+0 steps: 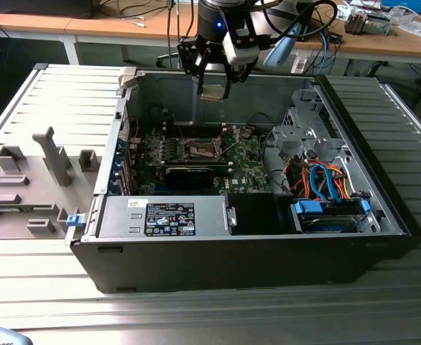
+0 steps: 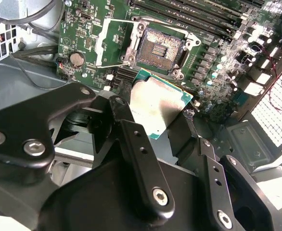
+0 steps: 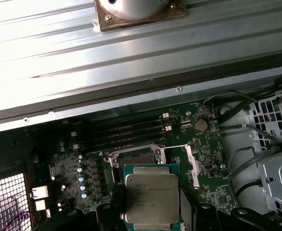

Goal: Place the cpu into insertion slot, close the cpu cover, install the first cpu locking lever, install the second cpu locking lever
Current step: 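Place the cpu into insertion slot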

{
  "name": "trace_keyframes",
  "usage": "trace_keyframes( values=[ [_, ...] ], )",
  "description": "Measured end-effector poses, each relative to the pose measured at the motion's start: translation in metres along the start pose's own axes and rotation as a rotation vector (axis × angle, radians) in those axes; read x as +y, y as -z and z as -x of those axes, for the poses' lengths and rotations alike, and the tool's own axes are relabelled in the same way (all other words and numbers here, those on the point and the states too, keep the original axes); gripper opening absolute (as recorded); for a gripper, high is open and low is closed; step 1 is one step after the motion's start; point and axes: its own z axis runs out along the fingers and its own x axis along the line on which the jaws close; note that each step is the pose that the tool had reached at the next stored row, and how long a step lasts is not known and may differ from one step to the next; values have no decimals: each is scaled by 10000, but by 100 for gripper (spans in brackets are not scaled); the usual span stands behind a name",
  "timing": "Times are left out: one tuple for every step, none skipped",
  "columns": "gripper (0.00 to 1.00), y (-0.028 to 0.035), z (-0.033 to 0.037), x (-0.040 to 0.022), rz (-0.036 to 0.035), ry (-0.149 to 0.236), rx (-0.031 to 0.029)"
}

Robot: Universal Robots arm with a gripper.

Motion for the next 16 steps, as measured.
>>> trace_keyframes(
  values=[
    [55, 0, 0, 0, 0, -6, -1],
    [55, 0, 0, 0, 0, -12, -1],
    [55, 0, 0, 0, 0, -16, -1],
    [55, 0, 0, 0, 0, -20, -1],
    [55, 0, 0, 0, 0, -27, -2],
    [55, 0, 0, 0, 0, -33, -3],
    [55, 0, 0, 0, 1, -37, -3],
    [55, 0, 0, 0, 1, -42, -4],
    [55, 0, 0, 0, 1, -48, -4],
    [55, 0, 0, 0, 1, -57, -5],
    [55, 0, 0, 0, 1, -64, -5],
    [55, 0, 0, 0, 2, -71, -6],
    [55, 0, 0, 0, 2, -77, -7],
    [55, 0, 0, 0, 2, -82, -7],
    [55, 0, 0, 0, 2, -85, -7],
    [55, 0, 0, 0, 2, -89, -7]
  ],
)
